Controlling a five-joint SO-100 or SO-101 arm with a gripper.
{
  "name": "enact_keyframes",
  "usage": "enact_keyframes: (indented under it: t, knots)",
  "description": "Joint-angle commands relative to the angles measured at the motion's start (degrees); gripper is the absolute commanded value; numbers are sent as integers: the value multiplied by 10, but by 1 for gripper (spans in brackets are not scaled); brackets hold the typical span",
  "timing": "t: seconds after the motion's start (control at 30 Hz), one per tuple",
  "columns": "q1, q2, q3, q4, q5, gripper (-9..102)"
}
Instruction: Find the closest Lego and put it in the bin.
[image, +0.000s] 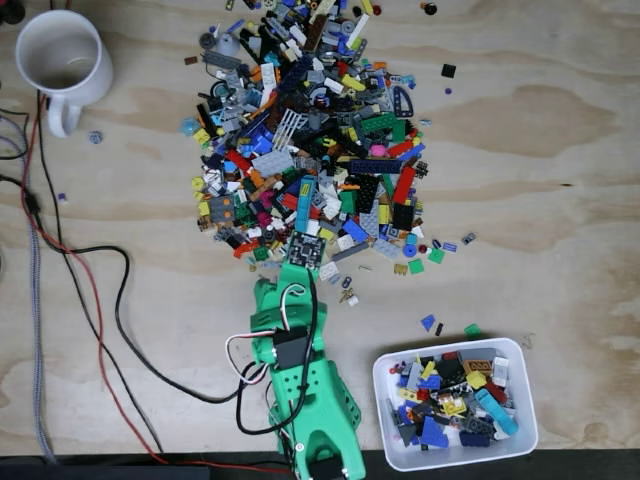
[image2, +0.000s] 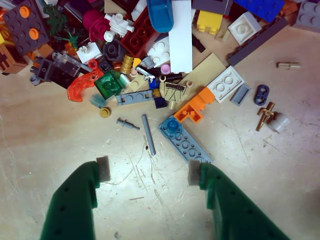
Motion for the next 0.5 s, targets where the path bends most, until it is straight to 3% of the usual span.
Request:
enact_keyframes:
  t: [0.0, 0.47]
  knots:
    - [31, -11, -6, -67, 24, 23]
    - [37, -22, -4, -78, 22, 23]
